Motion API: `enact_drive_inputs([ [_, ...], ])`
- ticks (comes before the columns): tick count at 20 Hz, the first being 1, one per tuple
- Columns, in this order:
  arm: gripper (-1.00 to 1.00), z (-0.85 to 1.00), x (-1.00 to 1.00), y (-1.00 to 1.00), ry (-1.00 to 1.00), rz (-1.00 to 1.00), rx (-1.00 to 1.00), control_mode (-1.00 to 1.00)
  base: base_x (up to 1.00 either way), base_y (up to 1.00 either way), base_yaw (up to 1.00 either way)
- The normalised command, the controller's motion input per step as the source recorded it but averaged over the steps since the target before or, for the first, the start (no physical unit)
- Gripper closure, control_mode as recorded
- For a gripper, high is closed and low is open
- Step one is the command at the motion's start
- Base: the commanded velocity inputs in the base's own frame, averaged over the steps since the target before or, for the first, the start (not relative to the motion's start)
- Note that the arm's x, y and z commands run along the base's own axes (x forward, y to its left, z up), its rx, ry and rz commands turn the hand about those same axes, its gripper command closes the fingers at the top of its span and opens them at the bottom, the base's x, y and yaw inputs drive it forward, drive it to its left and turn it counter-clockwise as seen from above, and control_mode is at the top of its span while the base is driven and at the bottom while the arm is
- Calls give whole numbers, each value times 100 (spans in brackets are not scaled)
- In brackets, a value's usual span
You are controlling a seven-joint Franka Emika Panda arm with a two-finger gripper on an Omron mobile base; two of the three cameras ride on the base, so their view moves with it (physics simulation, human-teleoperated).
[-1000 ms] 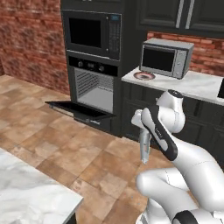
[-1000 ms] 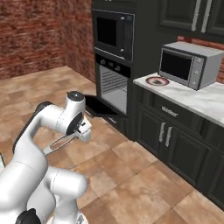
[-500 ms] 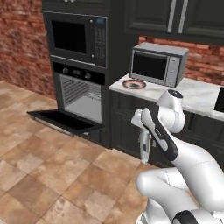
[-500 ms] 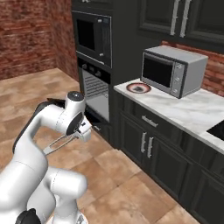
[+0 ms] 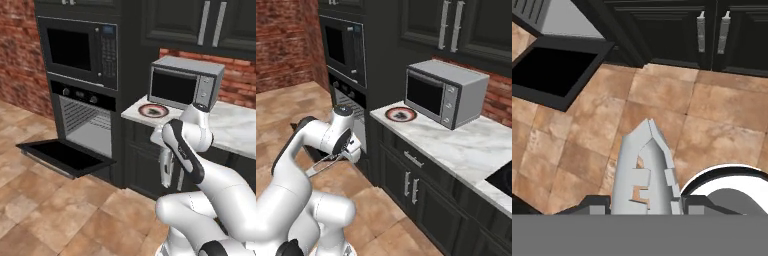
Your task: Pick up the tongs from the counter and place them near the plate next to the oven.
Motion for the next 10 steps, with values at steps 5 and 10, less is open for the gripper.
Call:
enact_drive_inputs([
  [5, 100, 0, 0, 0, 0, 0, 0, 100, 87, 29, -3],
  [10, 100, 0, 0, 0, 0, 0, 0, 100, 84, 32, -15],
])
